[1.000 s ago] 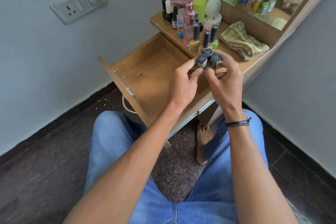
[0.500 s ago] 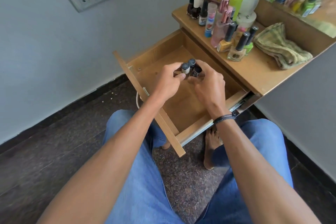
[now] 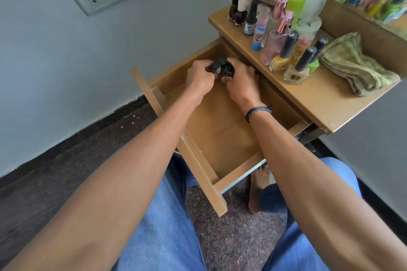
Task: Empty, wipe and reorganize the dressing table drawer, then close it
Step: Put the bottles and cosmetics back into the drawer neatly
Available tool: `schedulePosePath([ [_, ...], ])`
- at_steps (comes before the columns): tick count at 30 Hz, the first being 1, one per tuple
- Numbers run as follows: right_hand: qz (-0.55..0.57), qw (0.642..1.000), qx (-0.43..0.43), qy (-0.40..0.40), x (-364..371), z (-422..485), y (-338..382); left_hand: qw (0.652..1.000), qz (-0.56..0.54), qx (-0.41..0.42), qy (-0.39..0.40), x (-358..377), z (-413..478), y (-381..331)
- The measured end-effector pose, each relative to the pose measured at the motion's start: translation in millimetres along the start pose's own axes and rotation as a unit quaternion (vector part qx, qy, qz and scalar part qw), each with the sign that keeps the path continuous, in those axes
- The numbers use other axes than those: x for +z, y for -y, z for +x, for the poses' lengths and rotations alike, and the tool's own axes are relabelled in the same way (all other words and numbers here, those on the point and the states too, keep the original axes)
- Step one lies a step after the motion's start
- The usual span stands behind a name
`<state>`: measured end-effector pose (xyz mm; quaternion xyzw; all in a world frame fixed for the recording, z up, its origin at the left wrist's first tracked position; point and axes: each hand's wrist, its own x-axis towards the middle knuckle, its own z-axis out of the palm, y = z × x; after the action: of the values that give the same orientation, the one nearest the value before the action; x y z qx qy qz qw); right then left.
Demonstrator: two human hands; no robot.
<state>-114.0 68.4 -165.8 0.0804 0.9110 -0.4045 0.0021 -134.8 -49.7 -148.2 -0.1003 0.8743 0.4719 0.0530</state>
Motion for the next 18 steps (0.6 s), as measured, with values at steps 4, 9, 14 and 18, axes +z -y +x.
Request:
schedulePosePath([
  [4,-0.024,0.999,-0.021,-0.017,6.7,7.0,-0.8,1.0,0.016,0.002,-0.005,1.6,9.7,4.0],
  [9,-0.06,0.998,-0.022,-0.019,10.4,8.3,-3.0,0.996,0.081,0.027,-0.004,4.1,12.9,3.0],
  [14,-0.088,0.995,-0.016,-0.05,10.4,9.0,-5.5,0.995,0.092,0.031,-0.021,4.6,8.7,-0.1],
  [18,-0.125,0.988,-0.028,-0.091,11.0,2.7,-7.0,0.993,0.102,0.0,-0.063,2.9,7.5,0.9],
])
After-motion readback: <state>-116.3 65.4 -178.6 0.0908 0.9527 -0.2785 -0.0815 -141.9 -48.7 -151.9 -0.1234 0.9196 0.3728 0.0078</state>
